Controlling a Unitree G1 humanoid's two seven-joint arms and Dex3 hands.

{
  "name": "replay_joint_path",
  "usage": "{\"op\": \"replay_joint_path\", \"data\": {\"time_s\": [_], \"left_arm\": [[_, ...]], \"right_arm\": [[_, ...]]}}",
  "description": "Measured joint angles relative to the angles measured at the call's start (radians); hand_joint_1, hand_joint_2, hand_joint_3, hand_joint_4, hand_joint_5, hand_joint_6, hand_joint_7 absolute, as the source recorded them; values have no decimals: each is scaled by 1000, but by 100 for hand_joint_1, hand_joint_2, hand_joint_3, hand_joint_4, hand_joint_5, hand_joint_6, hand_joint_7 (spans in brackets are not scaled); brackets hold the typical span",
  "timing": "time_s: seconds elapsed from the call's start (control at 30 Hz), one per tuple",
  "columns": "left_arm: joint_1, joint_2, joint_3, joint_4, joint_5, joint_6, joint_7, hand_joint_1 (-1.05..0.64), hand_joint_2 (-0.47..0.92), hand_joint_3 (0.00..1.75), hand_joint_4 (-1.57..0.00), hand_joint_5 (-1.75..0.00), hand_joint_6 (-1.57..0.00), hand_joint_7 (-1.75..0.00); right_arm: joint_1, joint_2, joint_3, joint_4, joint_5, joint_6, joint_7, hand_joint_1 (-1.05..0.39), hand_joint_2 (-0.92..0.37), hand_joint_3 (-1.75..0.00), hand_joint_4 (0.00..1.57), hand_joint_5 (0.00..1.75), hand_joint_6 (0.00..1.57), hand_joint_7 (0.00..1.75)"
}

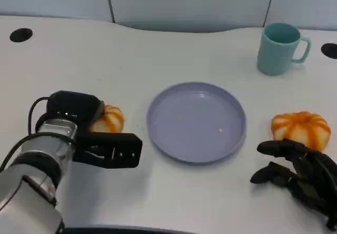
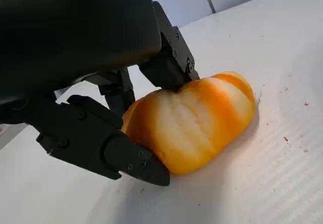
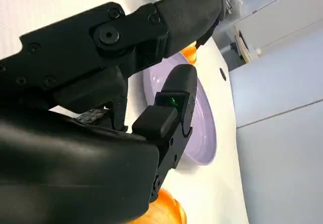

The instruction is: Grasp the bread from the table and place it into the plate.

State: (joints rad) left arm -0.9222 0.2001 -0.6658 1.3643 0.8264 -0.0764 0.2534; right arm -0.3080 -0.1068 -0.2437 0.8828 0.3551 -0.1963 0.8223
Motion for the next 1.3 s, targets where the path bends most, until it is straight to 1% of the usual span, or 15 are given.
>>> {"op": "replay_joint_path", "data": {"time_s": [0.03,0.1,0.3,0.4,0.43,0.5,0.53,0.6,0.63,0.67,0.73,0.87,1.0,1.17,1.3], "left_arm": [[0,3,1,0,0,-11,9,-30,92,20,-77,-174,-80,-112],[0,10,3,0,-1,-33,19,-29,92,19,-74,-175,-76,-109],[-23,39,25,-7,-12,-88,34,-29,92,13,-76,-168,-96,-47],[-51,62,38,-14,-14,-118,39,-26,91,23,-78,-174,-72,-136],[-57,68,42,-18,-14,-130,47,-26,91,23,-79,-174,-70,-141],[-61,75,49,-23,-14,-148,64,-26,91,21,-80,-175,-75,-131],[-62,76,50,-25,-14,-158,74,-29,91,15,-78,-173,-85,-88],[-63,77,51,-28,-14,-176,87,-29,92,12,-77,-172,-103,-49],[-65,77,51,-30,-14,-183,88,-28,92,11,-77,-173,-104,-56],[-69,77,53,-31,-14,-186,88,-26,92,11,-77,-174,-88,-98],[-80,77,59,-32,-15,-191,88,-24,92,15,-76,-175,-72,-140],[-104,77,75,-40,-34,-211,88,-26,91,21,-78,-175,-63,-163],[-130,75,74,-50,-33,-233,88,-25,89,26,-79,-175,-64,-152],[-155,50,58,-61,-29,-237,105,-23,86,31,-82,-175,-58,-174],[-160,16,45,-63,-18,-246,105,-25,85,38,-84,-175,-67,-157]], "right_arm": [[0,0,2,-1,0,0,-1,-42,-92,-10,66,106,80,56],[0,0,5,-3,0,-1,-4,-42,-92,-10,66,107,80,56],[0,1,9,-4,0,-6,-4,-42,-92,-11,65,107,80,56],[0,1,11,2,-1,-18,-4,-43,-92,-12,65,108,81,56],[0,1,12,2,-1,-19,-4,-43,-92,-11,65,108,81,56],[0,1,12,2,-1,-19,-4,-43,-92,-9,65,109,81,56],[0,1,12,2,-1,-18,-4,-42,-92,-8,66,109,81,56],[-2,1,11,5,1,-15,-4,-42,-92,-7,66,109,81,55],[-4,1,11,6,4,-11,-4,-41,-92,-7,66,108,82,55],[-5,1,10,7,5,-7,-4,-41,-92,-8,66,108,82,55],[-5,1,11,6,5,-7,-4,-42,-92,-9,66,107,82,55],[-5,1,12,9,5,-13,0,-42,-92,-9,66,107,82,54],[-5,1,12,13,5,-18,2,-42,-92,-9,66,107,82,54],[-14,1,10,36,6,-30,3,-42,-92,-5,70,108,86,52],[-18,2,11,38,6,-32,0,-42,-92,-6,68,108,84,51]]}}
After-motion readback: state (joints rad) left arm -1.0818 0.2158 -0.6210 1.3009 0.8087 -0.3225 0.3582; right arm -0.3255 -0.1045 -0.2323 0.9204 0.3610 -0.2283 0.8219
